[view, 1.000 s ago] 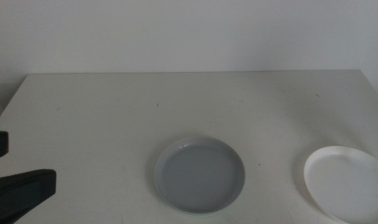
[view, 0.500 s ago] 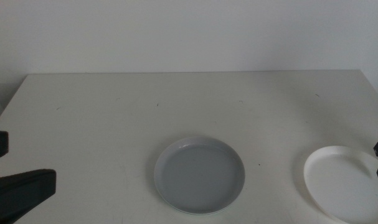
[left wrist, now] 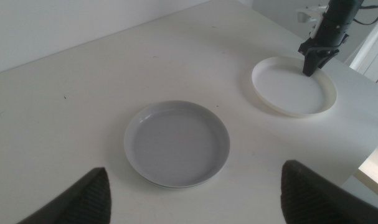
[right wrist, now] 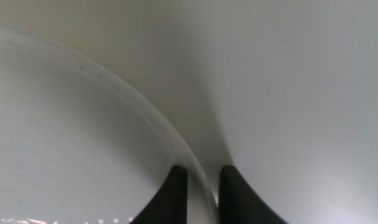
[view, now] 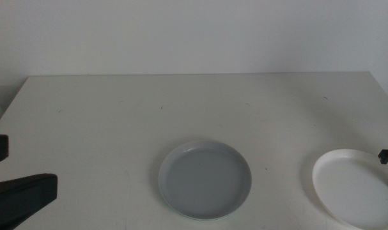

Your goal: Stack the three bowls on top of each other.

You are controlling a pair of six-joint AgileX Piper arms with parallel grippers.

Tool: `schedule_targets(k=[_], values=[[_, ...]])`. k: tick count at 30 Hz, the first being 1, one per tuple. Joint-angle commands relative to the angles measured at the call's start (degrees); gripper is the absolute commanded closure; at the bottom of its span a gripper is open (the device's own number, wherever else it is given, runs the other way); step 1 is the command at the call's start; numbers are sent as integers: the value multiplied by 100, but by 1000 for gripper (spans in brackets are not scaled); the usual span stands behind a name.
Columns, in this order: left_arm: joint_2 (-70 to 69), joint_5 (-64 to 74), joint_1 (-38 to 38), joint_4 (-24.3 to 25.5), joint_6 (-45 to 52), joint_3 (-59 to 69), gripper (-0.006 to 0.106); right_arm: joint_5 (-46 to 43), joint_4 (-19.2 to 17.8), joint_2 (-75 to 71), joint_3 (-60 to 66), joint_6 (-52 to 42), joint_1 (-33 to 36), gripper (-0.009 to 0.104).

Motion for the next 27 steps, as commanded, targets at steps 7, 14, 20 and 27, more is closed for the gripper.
schedule_targets(k=[7,14,20,27], values=[[39,-399,-23,-155,-35,-137,2,61,-143,-437,-102,-43,-47,96],[39,-399,-23,-155,-35,-137,2,259,485,-1452,-176,2,-41,96],[39,-399,-23,-151,-35,-137,2,854,922,-1967,-784,313,321,95],[39,-399,-23,-151,-35,-137,2,1102,925,-1900,-1605,682,1635,94]])
